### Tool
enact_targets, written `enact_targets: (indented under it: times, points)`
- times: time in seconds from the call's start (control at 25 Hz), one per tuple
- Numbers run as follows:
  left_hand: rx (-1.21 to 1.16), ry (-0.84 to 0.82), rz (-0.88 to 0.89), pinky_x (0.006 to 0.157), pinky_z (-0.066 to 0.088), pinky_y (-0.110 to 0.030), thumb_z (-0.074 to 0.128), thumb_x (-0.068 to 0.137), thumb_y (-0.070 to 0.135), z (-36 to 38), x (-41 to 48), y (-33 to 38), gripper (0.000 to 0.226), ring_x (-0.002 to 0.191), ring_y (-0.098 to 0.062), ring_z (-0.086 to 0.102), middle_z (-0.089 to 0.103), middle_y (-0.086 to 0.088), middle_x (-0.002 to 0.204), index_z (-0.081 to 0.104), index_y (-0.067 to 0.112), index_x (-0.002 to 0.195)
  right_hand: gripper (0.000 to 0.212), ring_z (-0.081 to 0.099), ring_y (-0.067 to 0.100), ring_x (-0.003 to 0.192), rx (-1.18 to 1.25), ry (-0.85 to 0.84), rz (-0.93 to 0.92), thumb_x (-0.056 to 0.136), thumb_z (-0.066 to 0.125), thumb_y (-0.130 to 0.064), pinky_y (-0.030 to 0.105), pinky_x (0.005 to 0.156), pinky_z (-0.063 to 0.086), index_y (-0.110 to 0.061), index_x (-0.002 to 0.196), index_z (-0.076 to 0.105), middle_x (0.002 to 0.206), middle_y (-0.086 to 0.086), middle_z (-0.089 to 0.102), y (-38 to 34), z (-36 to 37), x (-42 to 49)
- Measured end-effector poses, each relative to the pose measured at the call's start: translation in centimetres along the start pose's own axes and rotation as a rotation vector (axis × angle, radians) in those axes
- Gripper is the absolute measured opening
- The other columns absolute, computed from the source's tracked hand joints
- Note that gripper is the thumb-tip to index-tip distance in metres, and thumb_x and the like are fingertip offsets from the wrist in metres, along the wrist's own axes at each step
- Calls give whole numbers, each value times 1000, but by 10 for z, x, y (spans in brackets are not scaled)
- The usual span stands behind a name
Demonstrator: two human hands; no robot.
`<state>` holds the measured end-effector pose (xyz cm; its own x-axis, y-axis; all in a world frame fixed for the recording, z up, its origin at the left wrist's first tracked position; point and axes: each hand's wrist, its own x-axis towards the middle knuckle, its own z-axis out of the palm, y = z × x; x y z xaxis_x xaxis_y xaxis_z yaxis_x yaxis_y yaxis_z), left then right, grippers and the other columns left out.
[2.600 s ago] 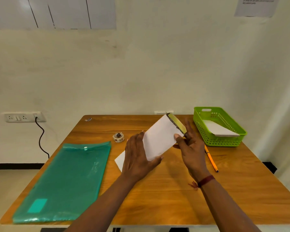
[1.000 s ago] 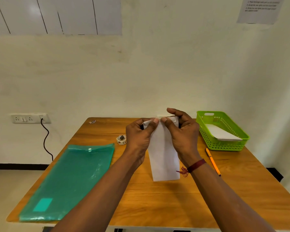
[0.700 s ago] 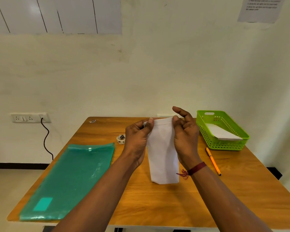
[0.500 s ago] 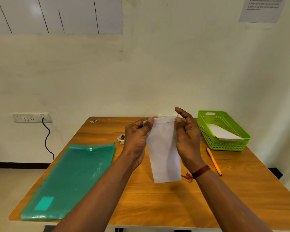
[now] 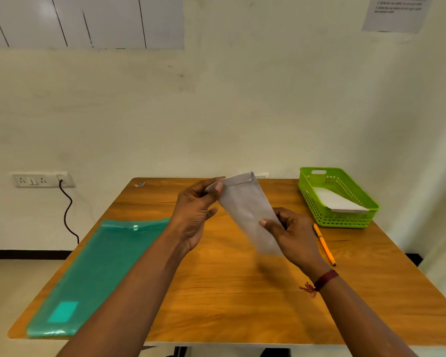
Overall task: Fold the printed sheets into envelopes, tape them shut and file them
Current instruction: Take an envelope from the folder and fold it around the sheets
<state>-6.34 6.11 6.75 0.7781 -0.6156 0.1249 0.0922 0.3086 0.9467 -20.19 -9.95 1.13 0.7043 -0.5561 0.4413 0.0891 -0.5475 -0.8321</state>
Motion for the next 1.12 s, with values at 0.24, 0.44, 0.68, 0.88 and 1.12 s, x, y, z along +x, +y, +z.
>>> enact_targets:
  times: [0.24,0.44,0.68,0.88,1.12]
  points:
    - [353,1,-125,62,32,-32,67,90,10,-32,5,-5,14,72,-16,44,54,-8,83,76,15,99,30,65,6,82,-481,-2,-277,88,68,-5,17,69,48,-18,114,72,103,-2,75,10,-4,-4]
    - [425,38,-493,53,42,-27,57,88,4,-59,7,-31,23,63,-13,47,58,-5,83,78,13,94,40,69,19,102,-555,-43,-366,79,70,10,37,86,58,-13,112,73,110,5,73,29,14,-22]
    - [134,126,-632,58,52,-32,45,84,3,-77,7,-72,26,67,-20,56,58,-13,78,68,0,94,48,69,27,104,-709,-145,-358,73,80,1,40,86,57,-16,117,71,115,11,71,56,40,-49]
    - [340,273,-549,83,58,-45,68,84,-4,-81,9,-108,16,92,-24,64,67,-9,101,70,4,98,46,34,20,143,-818,-402,-223,99,49,-33,34,117,16,-27,145,43,150,2,44,81,60,-57]
    - [919,296,-189,58,40,-14,80,79,11,-90,9,-129,18,74,-6,57,66,3,83,74,14,96,82,-7,15,150,-867,-584,-66,87,10,-79,31,117,-8,-34,155,8,163,-4,-1,100,68,-52]
